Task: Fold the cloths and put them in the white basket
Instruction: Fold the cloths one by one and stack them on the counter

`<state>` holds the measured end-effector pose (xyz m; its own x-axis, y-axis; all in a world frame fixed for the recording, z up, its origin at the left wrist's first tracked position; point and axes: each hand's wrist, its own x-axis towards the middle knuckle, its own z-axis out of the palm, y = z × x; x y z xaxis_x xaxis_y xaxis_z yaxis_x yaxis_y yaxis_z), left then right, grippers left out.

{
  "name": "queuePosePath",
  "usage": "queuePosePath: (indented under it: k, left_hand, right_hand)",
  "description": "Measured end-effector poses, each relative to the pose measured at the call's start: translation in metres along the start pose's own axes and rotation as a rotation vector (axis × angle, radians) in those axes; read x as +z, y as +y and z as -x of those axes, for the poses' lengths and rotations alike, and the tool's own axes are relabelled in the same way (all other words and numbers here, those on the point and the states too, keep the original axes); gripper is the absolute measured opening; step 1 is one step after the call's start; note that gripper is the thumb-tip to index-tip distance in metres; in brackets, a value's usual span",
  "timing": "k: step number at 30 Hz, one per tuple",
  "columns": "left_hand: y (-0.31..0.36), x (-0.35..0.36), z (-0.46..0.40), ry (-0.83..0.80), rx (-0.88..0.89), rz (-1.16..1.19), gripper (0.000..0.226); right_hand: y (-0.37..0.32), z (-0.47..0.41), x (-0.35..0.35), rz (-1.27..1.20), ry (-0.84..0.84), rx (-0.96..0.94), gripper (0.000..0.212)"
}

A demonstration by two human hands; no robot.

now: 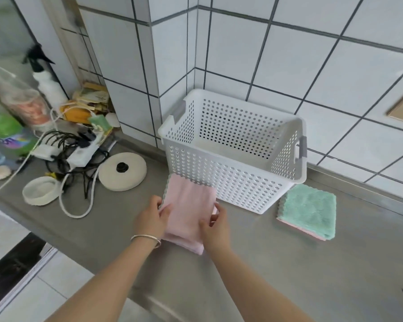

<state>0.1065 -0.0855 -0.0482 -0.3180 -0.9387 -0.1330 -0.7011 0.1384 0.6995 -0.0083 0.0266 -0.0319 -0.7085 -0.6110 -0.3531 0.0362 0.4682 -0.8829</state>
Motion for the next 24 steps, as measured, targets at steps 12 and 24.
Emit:
queuePosePath:
  k: [12, 24]
  left_hand:
    - [-0.020, 0.018, -0.009, 0.001, -0.105, -0.155, 0.033]
    - [-0.031, 0.029, -0.011, -0.075, -0.022, -0.083, 0.030]
  right_hand:
    - [0.022, -0.003, 0.010, 0.474, 0.063, -0.134, 0.070]
    - [0.050, -0.022, 0.008, 1.018, -0.209, -0.367, 0.055]
